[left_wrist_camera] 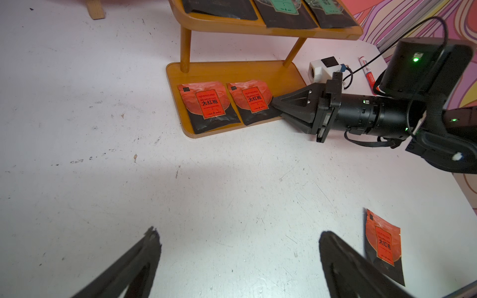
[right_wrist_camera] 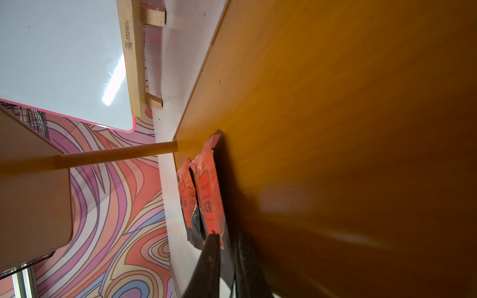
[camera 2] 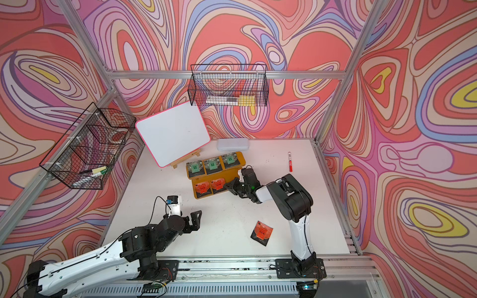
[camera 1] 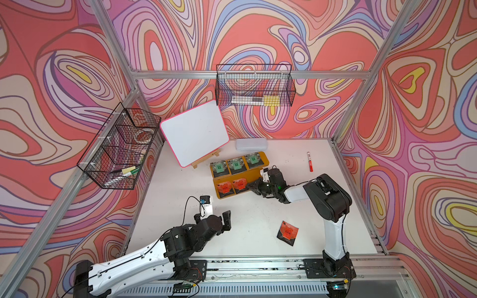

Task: Place the tea bags on the shelf by color
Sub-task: Place the tea bag on the shelf.

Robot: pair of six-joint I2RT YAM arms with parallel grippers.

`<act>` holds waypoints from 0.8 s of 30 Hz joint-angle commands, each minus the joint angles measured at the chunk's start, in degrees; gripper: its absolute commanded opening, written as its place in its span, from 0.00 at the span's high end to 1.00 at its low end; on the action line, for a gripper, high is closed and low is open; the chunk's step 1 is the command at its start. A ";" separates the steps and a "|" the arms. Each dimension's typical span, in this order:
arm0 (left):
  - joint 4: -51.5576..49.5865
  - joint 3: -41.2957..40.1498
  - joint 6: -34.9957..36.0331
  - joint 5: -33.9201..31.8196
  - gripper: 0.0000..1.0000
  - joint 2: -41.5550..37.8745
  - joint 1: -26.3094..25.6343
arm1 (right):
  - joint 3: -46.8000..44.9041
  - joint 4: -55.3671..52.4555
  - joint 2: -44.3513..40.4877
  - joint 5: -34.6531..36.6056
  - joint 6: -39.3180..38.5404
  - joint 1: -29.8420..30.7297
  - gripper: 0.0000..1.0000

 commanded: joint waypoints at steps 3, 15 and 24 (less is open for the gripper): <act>-0.89 -0.46 -0.25 -0.95 0.00 -0.10 0.42 | 0.74 -0.79 0.80 0.57 0.18 -0.58 0.85; -0.63 -0.45 -0.21 -0.84 0.01 -0.01 0.43 | -0.38 -2.03 -1.01 1.48 -0.33 -0.67 0.84; 0.29 -0.23 0.10 -0.42 0.01 0.81 0.52 | -1.85 -2.89 -2.83 2.15 -0.88 -0.71 0.83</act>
